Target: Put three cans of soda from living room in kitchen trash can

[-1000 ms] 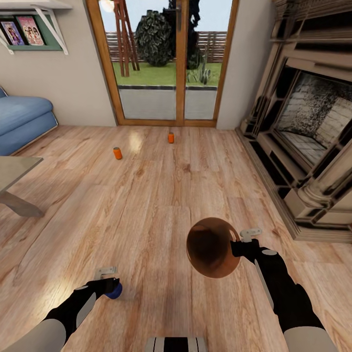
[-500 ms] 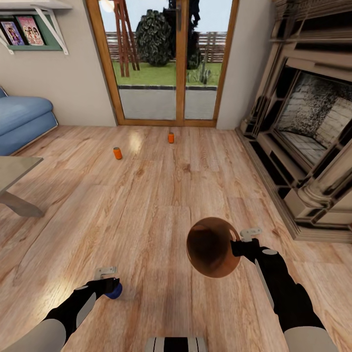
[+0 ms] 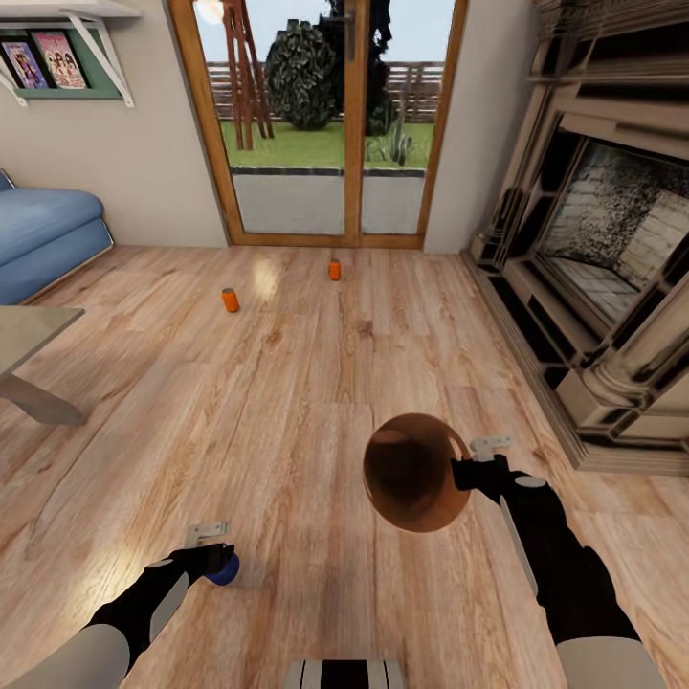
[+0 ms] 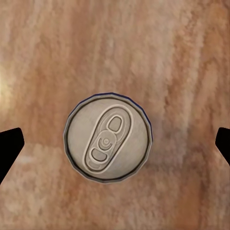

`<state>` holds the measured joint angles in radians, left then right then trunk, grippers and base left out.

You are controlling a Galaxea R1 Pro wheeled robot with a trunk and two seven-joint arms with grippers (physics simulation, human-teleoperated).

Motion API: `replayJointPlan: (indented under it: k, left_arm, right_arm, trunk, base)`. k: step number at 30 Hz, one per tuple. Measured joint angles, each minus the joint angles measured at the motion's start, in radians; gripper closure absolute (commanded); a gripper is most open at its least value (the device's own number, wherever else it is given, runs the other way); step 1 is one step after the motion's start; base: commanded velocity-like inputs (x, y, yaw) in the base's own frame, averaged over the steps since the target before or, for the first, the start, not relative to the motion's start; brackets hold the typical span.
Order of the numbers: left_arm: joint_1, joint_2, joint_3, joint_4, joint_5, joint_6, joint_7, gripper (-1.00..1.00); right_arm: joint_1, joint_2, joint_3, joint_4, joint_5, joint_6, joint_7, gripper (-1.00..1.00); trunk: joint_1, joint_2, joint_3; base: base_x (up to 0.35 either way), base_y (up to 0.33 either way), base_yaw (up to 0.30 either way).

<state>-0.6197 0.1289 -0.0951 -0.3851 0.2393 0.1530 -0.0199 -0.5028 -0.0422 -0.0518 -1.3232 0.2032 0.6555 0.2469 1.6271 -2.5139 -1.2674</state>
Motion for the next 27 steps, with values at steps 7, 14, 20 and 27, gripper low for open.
replayJointPlan:
  k: [7, 14, 20, 27]
  left_arm:
    - [0.0, 0.0, 0.0, 0.0, 0.0, -0.002, 0.0, -1.0]
    - [0.0, 0.0, 0.0, 0.0, 0.0, -0.002, 0.0, -1.0]
    - [0.0, 0.0, 0.0, 0.0, 0.0, -0.003, 0.0, -1.0]
    - [0.001, 0.0, 0.0, 0.0, 0.0, -0.004, 0.001, -1.0]
  right_arm:
    - [-0.003, 0.001, 0.007, -0.045, 0.0, 0.039, 0.0, 1.0]
    - [-0.006, 0.0, 0.008, -0.098, -0.001, 0.077, 0.001, 1.0]
    - [-0.02, -0.001, 0.018, -0.152, 0.007, 0.121, 0.002, 1.0]
    - [-0.024, -0.003, 0.039, -0.222, 0.006, 0.216, 0.004, 1.0]
  trunk:
    - [0.0, 0.0, 0.0]
    - [0.0, 0.0, 0.0]
    - [0.0, 0.0, 0.0]
    - [0.0, 0.0, 0.0]
  base:
    - [0.0, 0.0, 0.0]
    - [0.0, 0.0, 0.0]
    - [0.0, 0.0, 0.0]
    - [0.0, 0.0, 0.0]
